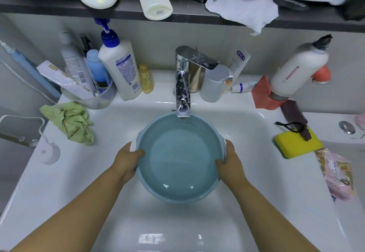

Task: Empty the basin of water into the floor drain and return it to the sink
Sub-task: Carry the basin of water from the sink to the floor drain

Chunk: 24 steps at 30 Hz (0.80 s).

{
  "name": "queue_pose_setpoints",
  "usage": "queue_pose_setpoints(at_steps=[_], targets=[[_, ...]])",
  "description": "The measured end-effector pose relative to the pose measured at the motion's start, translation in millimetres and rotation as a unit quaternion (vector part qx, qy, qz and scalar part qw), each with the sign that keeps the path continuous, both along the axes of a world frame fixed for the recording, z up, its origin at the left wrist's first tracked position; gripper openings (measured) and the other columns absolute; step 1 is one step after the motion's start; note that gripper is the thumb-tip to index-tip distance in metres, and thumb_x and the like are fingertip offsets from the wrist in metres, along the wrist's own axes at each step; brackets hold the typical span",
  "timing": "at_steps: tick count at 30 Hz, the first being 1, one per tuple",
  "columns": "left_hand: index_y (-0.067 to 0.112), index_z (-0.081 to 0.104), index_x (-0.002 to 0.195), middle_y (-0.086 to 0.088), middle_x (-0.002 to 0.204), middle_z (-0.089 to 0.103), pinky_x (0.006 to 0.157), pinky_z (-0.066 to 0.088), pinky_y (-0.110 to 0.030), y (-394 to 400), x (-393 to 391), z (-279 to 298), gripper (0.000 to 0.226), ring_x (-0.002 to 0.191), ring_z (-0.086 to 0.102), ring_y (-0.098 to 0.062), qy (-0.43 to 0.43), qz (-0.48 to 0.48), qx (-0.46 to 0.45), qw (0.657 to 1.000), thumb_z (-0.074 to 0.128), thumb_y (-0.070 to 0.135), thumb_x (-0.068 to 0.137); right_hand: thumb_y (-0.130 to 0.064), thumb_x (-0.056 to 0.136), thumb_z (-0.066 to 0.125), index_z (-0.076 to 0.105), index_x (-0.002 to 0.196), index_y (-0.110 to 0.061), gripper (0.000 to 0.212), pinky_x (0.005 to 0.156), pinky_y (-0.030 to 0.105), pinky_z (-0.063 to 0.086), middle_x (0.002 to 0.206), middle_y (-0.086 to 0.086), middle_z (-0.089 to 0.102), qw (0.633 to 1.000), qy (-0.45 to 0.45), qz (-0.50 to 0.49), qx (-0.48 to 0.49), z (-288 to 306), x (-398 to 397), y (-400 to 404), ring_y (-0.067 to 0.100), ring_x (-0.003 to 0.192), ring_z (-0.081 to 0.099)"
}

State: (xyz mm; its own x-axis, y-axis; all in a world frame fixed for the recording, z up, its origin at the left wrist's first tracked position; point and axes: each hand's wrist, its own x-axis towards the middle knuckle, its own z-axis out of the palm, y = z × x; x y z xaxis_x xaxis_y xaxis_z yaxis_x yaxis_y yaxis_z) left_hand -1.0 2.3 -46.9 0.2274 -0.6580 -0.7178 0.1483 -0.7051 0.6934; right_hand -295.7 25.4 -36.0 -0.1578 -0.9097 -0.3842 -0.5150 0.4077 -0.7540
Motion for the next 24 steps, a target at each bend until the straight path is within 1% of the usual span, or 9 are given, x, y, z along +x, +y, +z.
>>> queue_pose_setpoints(at_steps=[5,9,12,16,18,19,21,23,24], targets=[[0.008,0.064,0.120,-0.020,0.113,0.072,0.076,0.060,-0.046,8.9,-1.0,4.2,0.035,0.099,0.070,-0.041,0.007,0.015,0.013,1.000,0.059,-0.008,0.090,0.004,0.086,0.054,0.044,0.117,-0.030,0.047,0.061,0.018,0.043,0.097,-0.009,0.061,1.000,-0.013,-0.007,-0.012,7.1,-0.3,6.6,0.008,0.085,0.059],[0.009,0.065,0.115,-0.019,0.110,0.072,0.075,0.059,-0.045,15.3,-4.6,15.3,0.031,0.096,0.070,-0.040,0.018,0.032,0.010,0.999,0.058,-0.008,0.090,0.005,0.085,0.052,0.041,0.117,-0.039,0.055,0.063,0.014,0.040,0.099,-0.020,0.058,1.000,-0.008,-0.021,-0.020,17.4,-2.8,12.3,-0.001,0.087,0.056],[0.006,0.062,0.118,-0.019,0.109,0.071,0.069,0.058,-0.041,19.6,-6.6,28.2,0.032,0.090,0.070,-0.037,0.024,0.052,0.014,0.998,0.057,-0.009,0.090,0.007,0.084,0.050,0.040,0.116,-0.045,0.062,0.064,0.011,0.039,0.099,-0.026,0.055,0.999,-0.006,-0.032,-0.028,28.2,-4.9,17.8,-0.004,0.087,0.055],[0.003,0.062,0.123,-0.023,0.112,0.071,0.070,0.059,-0.042,26.5,-8.4,43.0,0.038,0.091,0.071,-0.039,0.046,0.053,0.015,0.997,0.057,-0.012,0.088,0.010,0.088,0.050,0.037,0.116,-0.045,0.063,0.063,0.002,0.037,0.098,-0.035,0.046,0.998,-0.022,-0.048,-0.042,47.0,-9.3,24.5,-0.010,0.083,0.052],[0.002,0.063,0.122,-0.024,0.111,0.072,0.070,0.059,-0.043,30.6,-12.2,50.5,0.037,0.090,0.071,-0.039,0.052,0.050,0.009,0.997,0.057,-0.012,0.088,0.010,0.087,0.049,0.038,0.116,-0.044,0.063,0.061,0.001,0.039,0.095,-0.036,0.046,0.997,-0.026,-0.058,-0.049,55.8,-14.2,28.4,-0.014,0.079,0.052],[0.002,0.063,0.122,-0.024,0.111,0.071,0.070,0.059,-0.043,32.7,-14.9,53.8,0.037,0.090,0.071,-0.040,0.054,0.047,0.006,0.997,0.056,-0.012,0.089,0.010,0.087,0.049,0.041,0.118,-0.043,0.062,0.062,0.003,0.040,0.095,-0.035,0.047,0.996,-0.027,-0.064,-0.049,58.2,-16.8,30.2,-0.012,0.080,0.053],[0.003,0.063,0.123,-0.025,0.114,0.071,0.073,0.059,-0.045,36.6,-21.2,60.6,0.038,0.093,0.070,-0.041,0.060,0.045,0.003,0.997,0.056,-0.012,0.089,0.007,0.087,0.049,0.047,0.131,-0.037,0.062,0.071,0.013,0.042,0.101,-0.025,0.056,0.995,-0.033,-0.082,-0.043,62.6,-21.8,34.9,0.001,0.087,0.057],[0.003,0.063,0.125,-0.026,0.117,0.070,0.077,0.058,-0.047,40.1,-28.3,66.5,0.039,0.096,0.069,-0.042,0.070,0.042,0.001,0.997,0.055,-0.012,0.090,0.003,0.086,0.050,0.047,0.142,-0.028,0.065,0.085,0.028,0.045,0.117,-0.011,0.060,0.994,-0.035,-0.096,-0.035,67.4,-26.9,39.9,0.015,0.102,0.057],[0.003,0.062,0.126,-0.025,0.118,0.070,0.078,0.058,-0.047,41.4,-32.1,70.5,0.040,0.098,0.069,-0.042,0.074,0.037,0.001,0.997,0.054,-0.012,0.090,0.002,0.086,0.051,0.046,0.145,-0.027,0.066,0.089,0.032,0.046,0.123,-0.008,0.061,0.993,-0.036,-0.102,-0.035,70.6,-29.6,42.6,0.018,0.108,0.057]])
